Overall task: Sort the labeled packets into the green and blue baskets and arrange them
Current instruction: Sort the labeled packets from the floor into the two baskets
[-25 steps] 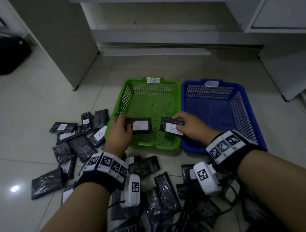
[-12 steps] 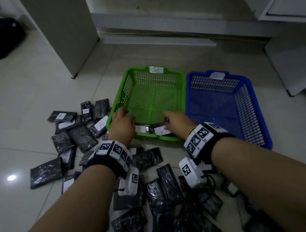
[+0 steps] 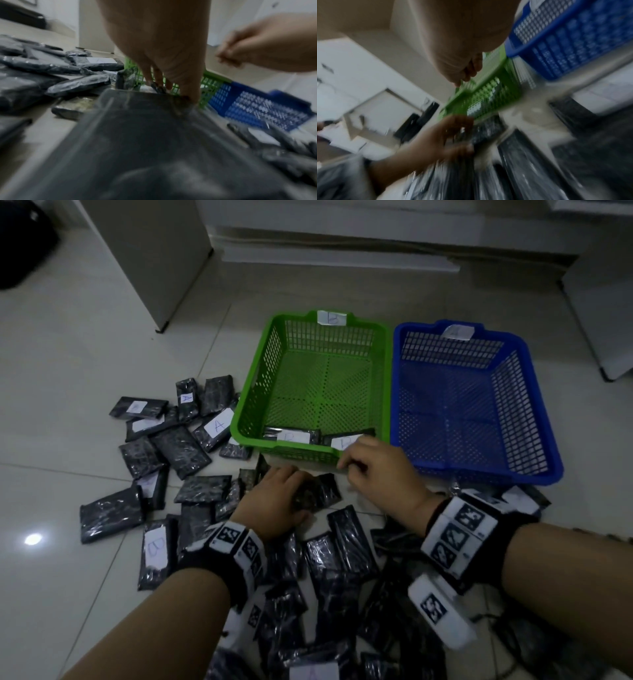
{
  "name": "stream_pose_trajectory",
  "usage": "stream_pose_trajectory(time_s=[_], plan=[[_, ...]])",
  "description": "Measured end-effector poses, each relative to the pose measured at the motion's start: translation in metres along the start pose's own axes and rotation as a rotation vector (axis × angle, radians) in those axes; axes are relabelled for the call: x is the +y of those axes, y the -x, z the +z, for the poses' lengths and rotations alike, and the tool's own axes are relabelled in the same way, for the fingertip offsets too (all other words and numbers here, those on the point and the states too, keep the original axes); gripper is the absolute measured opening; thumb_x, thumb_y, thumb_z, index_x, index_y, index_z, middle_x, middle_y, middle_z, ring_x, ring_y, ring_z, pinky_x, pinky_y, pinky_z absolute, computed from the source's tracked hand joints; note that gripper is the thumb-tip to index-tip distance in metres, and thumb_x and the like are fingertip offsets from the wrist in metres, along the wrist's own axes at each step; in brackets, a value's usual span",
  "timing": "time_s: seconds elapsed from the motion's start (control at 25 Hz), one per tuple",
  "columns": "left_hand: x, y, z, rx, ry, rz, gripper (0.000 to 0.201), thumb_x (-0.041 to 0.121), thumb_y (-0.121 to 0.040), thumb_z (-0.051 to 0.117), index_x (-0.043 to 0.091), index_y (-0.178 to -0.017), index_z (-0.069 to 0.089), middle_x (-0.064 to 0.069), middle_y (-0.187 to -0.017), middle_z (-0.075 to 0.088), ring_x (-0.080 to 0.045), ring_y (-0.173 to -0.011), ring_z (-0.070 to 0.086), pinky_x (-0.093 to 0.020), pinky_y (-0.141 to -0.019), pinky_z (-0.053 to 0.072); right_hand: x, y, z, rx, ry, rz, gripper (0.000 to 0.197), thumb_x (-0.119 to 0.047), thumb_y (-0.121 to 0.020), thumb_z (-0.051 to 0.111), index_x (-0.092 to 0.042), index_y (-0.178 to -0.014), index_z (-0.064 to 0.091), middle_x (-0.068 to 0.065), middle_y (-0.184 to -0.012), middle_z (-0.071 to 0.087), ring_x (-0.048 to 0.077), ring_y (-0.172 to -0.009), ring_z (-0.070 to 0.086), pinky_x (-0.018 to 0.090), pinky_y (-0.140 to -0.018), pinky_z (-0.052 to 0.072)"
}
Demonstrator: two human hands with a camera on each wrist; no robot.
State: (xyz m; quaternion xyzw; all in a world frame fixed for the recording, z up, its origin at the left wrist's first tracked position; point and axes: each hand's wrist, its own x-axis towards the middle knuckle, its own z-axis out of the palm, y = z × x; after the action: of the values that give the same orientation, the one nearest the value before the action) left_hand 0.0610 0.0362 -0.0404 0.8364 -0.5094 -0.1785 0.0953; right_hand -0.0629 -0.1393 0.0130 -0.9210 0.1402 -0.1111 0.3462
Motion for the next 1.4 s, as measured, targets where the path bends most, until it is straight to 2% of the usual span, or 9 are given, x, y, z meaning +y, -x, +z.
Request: stream_pose_trajectory(time_s=[0.12, 0.32, 0.48, 0.68, 0.8, 0.96, 1.08, 1.24, 1.4], plan=[[0.001, -0.002, -0.003, 0.013, 0.082, 0.027, 0.057, 0.031, -0.072, 0.073, 0.02, -0.125, 0.057, -0.007, -0.121, 0.054, -0.026, -0.114, 0.047, -0.036, -0.1, 0.04, 0.004, 0.036, 0.019, -0.324, 0.141, 0.087, 0.029, -0.007, -0.083, 0.056, -0.016, -0.109, 0.068, 0.006, -0.105, 0.059, 0.022, -0.1, 0.055, 0.031, -0.084, 0.046], [0.005, 0.01, -0.027, 0.094, 0.211, 0.06, 0.03, 0.028, -0.08, 0.069, 0.016, -0.107, 0.07, -0.003, -0.103, 0.064, -0.016, -0.093, 0.059, -0.025, -0.087, 0.047, 0.015, 0.063, 0.037, -0.692, 0.504, 0.066, 0.089, -0.03, -0.074, 0.074, -0.024, -0.147, 0.022, 0.01, -0.145, 0.024, 0.033, -0.127, 0.032, 0.046, -0.099, 0.043], [0.004, 0.021, -0.041, 0.192, 0.31, -0.155, 0.024, 0.04, -0.087, 0.063, 0.017, -0.08, 0.068, 0.0, -0.071, 0.065, -0.012, -0.062, 0.057, -0.022, -0.056, 0.043, 0.011, 0.059, 0.039, -0.664, 0.572, 0.022, 0.095, -0.03, -0.067, 0.08, -0.016, -0.143, 0.025, 0.011, -0.135, 0.03, 0.032, -0.118, 0.039, 0.043, -0.09, 0.048], [0.005, 0.028, -0.061, 0.341, 0.974, -0.402, 0.013, 0.019, -0.087, 0.066, 0.007, -0.086, 0.059, 0.005, -0.055, 0.065, -0.01, -0.043, 0.06, -0.025, -0.042, 0.049, -0.009, 0.024, 0.021, -0.585, 0.316, 0.138, 0.04, -0.02, -0.08, 0.071, -0.009, -0.115, 0.056, 0.009, -0.119, 0.049, 0.027, -0.106, 0.056, 0.029, -0.079, 0.044], [0.002, 0.022, -0.077, 0.478, 1.12, -0.412, 0.009, 0.013, -0.088, 0.064, 0.008, -0.093, 0.059, 0.008, -0.054, 0.061, -0.003, -0.045, 0.057, -0.024, -0.046, 0.055, -0.021, -0.007, -0.016, -0.452, 0.127, 0.135, 0.031, -0.023, -0.084, 0.07, -0.019, -0.113, 0.063, -0.003, -0.11, 0.064, 0.012, -0.103, 0.057, 0.018, -0.076, 0.038], [-0.006, 0.01, -0.086, 0.639, 1.234, -0.43, 0.006, 0.017, -0.09, 0.062, 0.016, -0.097, 0.062, -0.005, -0.069, 0.059, -0.01, -0.055, 0.06, -0.036, -0.062, 0.059, -0.031, -0.031, -0.058, -0.22, -0.335, 0.252, 0.014, -0.012, -0.087, 0.065, -0.014, -0.101, 0.062, -0.003, -0.079, 0.063, 0.017, -0.072, 0.06, 0.017, -0.056, 0.048], [-0.007, 0.002, -0.091, 0.691, 1.283, -0.434, 0.019, 0.01, -0.091, 0.057, 0.017, -0.108, 0.058, -0.003, -0.078, 0.066, -0.011, -0.056, 0.063, -0.045, -0.069, 0.053, -0.032, -0.041, -0.07, -0.16, -0.68, 0.308, 0.013, -0.012, -0.086, 0.065, -0.005, -0.097, 0.061, 0.006, -0.081, 0.063, 0.019, -0.073, 0.062, 0.028, -0.068, 0.054], [-0.007, -0.007, -0.092, 0.8, 1.359, -0.397, 0.028, -0.001, -0.092, 0.051, 0.014, -0.114, 0.046, 0.0, -0.085, 0.062, -0.003, -0.055, 0.063, -0.024, -0.058, 0.056, -0.012, -0.057, -0.064, -0.085, -0.593, 0.332, 0.017, 0.003, -0.083, 0.063, -0.011, -0.093, 0.061, 0.007, -0.095, 0.063, 0.02, -0.088, 0.063, 0.037, -0.082, 0.054], [-0.012, -0.015, -0.087, 0.834, 1.406, -0.426, 0.028, -0.001, -0.091, 0.054, 0.011, -0.112, 0.041, 0.001, -0.082, 0.064, -0.003, -0.057, 0.064, -0.024, -0.062, 0.055, 0.012, -0.068, -0.046, -0.022, -0.4, 0.401, 0.031, 0.005, -0.077, 0.066, -0.018, -0.098, 0.061, 0.002, -0.101, 0.061, 0.023, -0.098, 0.06, 0.041, -0.086, 0.053]])
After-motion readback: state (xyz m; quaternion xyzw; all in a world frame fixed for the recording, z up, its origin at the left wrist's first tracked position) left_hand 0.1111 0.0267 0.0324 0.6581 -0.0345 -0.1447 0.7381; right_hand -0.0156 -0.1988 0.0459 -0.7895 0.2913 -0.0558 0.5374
